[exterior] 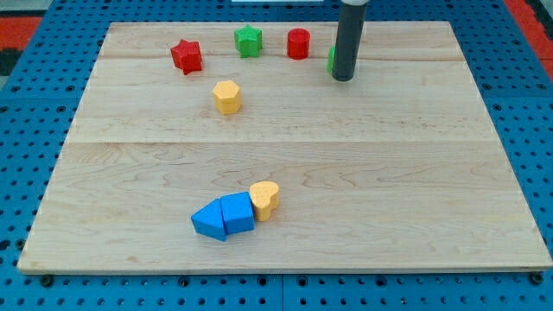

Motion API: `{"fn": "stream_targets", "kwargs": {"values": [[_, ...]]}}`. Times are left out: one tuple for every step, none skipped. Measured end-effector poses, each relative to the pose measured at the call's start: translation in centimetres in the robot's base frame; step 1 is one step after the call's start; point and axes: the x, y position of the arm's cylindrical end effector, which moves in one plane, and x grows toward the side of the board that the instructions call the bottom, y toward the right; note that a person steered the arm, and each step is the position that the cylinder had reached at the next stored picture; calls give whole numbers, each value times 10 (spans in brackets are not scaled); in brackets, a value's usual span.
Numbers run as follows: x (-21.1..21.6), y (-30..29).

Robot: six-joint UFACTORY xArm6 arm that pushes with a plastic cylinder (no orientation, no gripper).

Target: Slightly move the hexagon up

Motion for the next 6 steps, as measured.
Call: {"fn": "stream_targets", "kwargs": {"values": [[32,20],[106,-29],[126,-102],[100,-150],[81,-190],[67,-196]]}}
